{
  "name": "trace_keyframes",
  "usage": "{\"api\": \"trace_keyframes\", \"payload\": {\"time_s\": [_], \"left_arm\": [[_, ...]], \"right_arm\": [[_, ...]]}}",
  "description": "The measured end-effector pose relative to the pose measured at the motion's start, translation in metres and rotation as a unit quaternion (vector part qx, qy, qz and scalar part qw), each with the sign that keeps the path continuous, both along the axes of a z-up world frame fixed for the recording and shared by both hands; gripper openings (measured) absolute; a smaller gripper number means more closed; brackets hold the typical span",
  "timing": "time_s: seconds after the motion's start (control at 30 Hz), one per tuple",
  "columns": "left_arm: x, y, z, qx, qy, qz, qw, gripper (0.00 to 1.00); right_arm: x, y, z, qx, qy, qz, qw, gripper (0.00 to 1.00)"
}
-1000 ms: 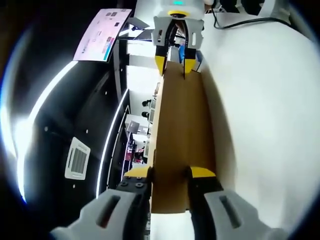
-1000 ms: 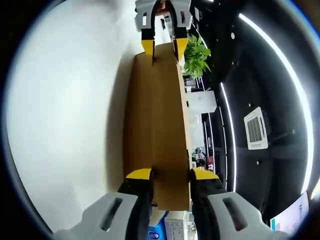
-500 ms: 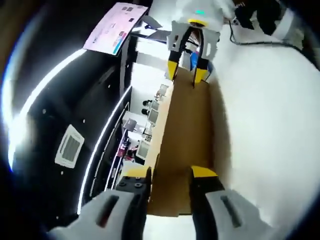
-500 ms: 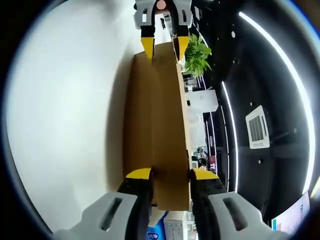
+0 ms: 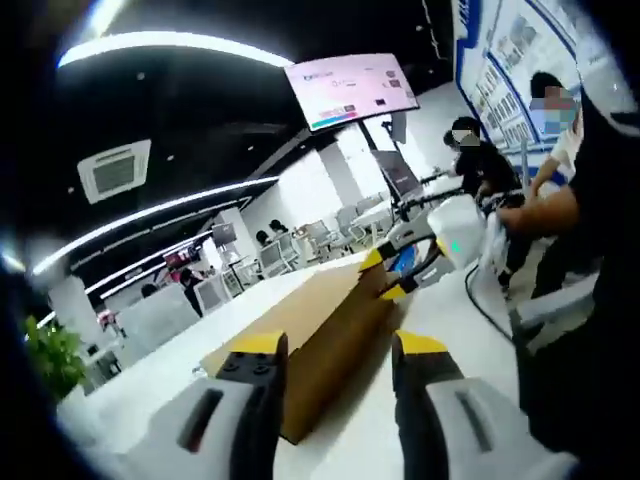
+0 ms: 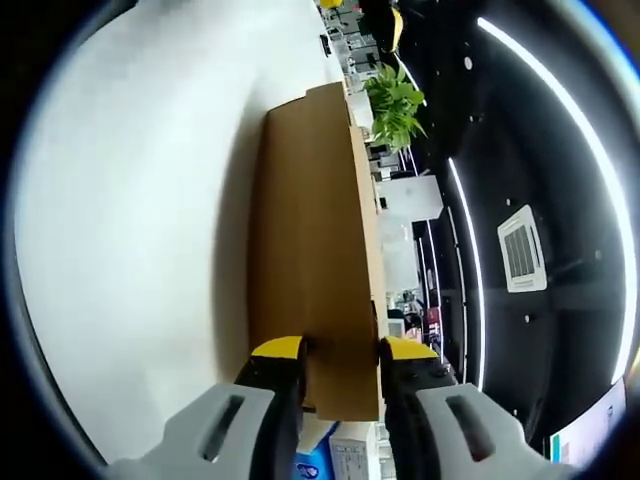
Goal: Operate the shoe box by opening the lid, removing the specified soft item, and placing it in the target area until the item is outside and the box remains undamaged.
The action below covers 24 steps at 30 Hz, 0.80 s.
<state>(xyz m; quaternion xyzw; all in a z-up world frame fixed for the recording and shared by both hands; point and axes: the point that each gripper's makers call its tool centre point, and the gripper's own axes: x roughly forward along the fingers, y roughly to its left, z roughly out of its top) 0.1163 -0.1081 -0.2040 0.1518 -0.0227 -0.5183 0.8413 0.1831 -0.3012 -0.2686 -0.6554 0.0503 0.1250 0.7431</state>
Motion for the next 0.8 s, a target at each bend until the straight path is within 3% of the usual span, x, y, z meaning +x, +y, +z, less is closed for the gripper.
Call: {"api": "trace_keyframes", "payload": {"time_s": [0.17, 0.3, 0.47, 0.63, 0.8], "left_arm": [[-0.017, 0.021, 0.009, -0.045, 0.065, 0.008, 0.9968, 0.56], [-0.027, 0.043, -0.002, -0.033, 0.109, 0.04, 0.9926, 0.65], [-0.041, 0.065, -0.016, -0.026, 0.138, 0.068, 0.9877, 0.81], [-0.049, 0.084, -0.026, -0.051, 0.186, 0.103, 0.9757, 0.87], [-0.054, 0.093, -0.038, -0.045, 0.202, 0.121, 0.9708, 0.95]], "right_arm": [[0.0, 0.0, 0.0, 0.009, 0.004, 0.0, 1.0, 0.29], [-0.001, 0.001, -0.001, 0.014, 0.011, -0.002, 0.9998, 0.3], [0.0, 0.001, -0.001, 0.023, 0.016, -0.006, 0.9996, 0.31], [-0.001, 0.001, -0.002, 0.03, 0.018, -0.008, 0.9994, 0.34], [-0.001, 0.002, -0.004, 0.036, 0.02, -0.011, 0.9991, 0.36]]}}
